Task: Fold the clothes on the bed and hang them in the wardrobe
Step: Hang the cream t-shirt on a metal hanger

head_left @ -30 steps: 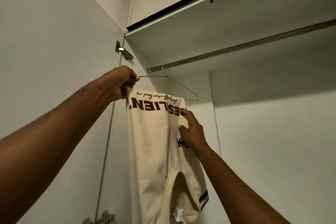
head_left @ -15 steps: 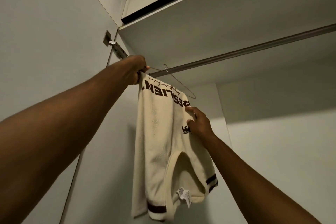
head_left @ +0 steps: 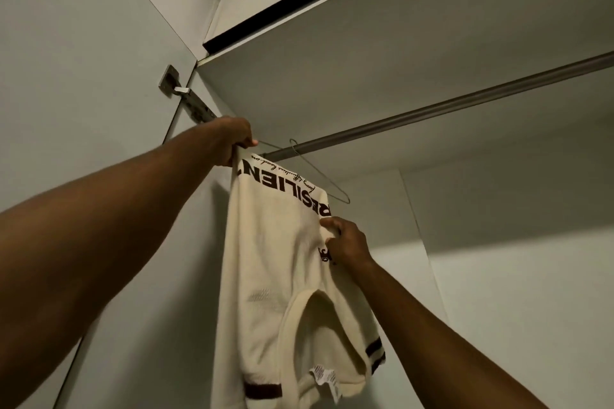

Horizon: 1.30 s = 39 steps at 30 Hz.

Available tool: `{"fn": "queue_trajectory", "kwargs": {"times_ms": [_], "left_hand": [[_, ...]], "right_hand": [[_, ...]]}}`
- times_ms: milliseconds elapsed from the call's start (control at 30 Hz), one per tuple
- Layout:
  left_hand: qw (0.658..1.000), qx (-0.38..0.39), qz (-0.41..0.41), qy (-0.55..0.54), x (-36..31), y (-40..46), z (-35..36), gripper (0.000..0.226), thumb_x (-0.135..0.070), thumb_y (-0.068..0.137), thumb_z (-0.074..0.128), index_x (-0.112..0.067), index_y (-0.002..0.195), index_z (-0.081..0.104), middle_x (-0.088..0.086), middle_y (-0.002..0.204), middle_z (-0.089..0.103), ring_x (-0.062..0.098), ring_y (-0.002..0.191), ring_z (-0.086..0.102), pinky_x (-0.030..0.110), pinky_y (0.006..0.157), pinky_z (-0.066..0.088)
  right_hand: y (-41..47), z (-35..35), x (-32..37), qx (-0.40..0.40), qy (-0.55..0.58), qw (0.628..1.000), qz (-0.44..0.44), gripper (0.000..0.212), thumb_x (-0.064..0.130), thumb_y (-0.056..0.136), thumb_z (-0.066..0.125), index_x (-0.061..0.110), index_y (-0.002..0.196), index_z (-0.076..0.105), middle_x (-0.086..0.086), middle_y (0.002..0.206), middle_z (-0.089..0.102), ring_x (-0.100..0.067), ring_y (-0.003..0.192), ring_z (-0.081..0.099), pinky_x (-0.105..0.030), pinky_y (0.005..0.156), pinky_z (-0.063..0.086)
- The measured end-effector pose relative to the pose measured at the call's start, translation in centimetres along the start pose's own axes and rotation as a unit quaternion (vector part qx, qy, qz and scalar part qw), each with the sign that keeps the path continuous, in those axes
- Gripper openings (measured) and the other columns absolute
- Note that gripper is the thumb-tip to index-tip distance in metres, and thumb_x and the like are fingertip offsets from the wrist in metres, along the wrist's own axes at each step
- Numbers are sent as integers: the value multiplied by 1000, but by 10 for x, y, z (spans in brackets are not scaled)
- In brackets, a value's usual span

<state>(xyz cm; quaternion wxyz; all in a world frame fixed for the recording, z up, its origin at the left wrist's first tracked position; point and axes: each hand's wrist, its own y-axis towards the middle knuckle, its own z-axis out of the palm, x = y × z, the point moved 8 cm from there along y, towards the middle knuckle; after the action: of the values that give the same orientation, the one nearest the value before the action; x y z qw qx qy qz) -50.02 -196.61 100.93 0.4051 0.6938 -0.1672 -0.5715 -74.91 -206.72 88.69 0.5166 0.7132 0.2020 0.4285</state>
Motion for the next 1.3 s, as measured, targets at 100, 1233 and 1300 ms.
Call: {"fn": "queue_trajectory", "kwargs": {"times_ms": [100, 1233, 1300], "left_hand": [[1000, 12, -3, 29, 10, 1, -5, 11, -12, 98, 59, -4, 96, 52, 10, 99, 55, 23, 80, 60, 33, 62, 51], [635, -26, 272, 723, 95, -370, -131, 66, -60, 91, 36, -19, 142, 45, 12, 158, 31, 35, 142, 31, 58, 106, 31], [637, -36, 243, 731, 87, -398, -173, 67, -60, 91, 33, -18, 141, 46, 11, 158, 32, 35, 142, 31, 57, 106, 30]], "right_hand": [[-9, 12, -7, 19, -7, 1000, 0, 52, -9, 86, 51, 18, 129, 63, 1, 135, 61, -19, 121, 58, -30, 98, 50], [-339, 76, 160, 151, -108, 948, -259, 67, 53, 99, 20, 20, 157, 25, -3, 165, 20, -23, 153, 13, -49, 124, 13], [-365, 86, 201, 147, -67, 948, -274, 71, 55, 98, 15, 18, 156, 28, -4, 164, 23, -25, 153, 17, -49, 123, 13]]}}
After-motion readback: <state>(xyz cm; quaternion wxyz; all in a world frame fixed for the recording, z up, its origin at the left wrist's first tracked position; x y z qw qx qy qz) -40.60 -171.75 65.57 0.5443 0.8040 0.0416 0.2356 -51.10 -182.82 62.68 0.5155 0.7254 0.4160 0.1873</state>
